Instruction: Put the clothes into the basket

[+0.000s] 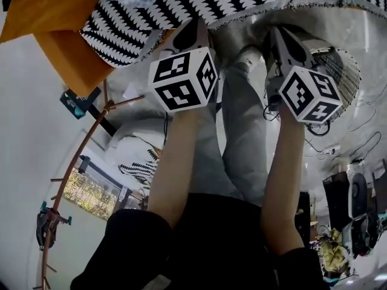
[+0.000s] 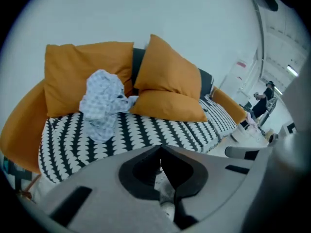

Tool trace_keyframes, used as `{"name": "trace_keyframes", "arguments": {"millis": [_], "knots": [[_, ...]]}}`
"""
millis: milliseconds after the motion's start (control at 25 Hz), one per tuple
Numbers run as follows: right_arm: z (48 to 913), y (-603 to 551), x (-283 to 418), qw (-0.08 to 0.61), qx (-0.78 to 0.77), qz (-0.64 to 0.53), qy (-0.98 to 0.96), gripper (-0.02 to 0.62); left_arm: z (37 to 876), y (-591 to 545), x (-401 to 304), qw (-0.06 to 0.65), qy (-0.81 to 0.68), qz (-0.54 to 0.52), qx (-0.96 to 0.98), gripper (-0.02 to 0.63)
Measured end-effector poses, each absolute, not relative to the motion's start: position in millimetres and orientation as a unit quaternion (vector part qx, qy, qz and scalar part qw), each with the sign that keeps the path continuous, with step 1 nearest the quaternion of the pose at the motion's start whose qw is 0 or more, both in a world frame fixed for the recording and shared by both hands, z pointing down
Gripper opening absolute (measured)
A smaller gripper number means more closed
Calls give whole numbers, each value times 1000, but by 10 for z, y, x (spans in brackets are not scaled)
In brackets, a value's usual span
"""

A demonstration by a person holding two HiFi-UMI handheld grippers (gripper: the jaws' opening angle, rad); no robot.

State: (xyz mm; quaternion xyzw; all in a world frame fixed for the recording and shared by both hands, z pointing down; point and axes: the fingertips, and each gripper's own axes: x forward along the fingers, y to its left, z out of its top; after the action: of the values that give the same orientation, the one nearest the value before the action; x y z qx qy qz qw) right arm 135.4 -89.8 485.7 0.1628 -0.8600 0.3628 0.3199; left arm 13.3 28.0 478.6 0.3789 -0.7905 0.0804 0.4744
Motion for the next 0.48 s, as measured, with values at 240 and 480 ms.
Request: {"name": "trace_keyframes", "arguments": {"millis": [240, 480], "knots": [[5006, -562, 438, 335, 103, 344, -871, 17, 4869, 898, -630, 463, -825, 82, 314, 9], [4976, -273, -481, 362, 63, 315, -875, 20, 4944, 1304, -1351, 475, -835, 54, 271, 11]]}}
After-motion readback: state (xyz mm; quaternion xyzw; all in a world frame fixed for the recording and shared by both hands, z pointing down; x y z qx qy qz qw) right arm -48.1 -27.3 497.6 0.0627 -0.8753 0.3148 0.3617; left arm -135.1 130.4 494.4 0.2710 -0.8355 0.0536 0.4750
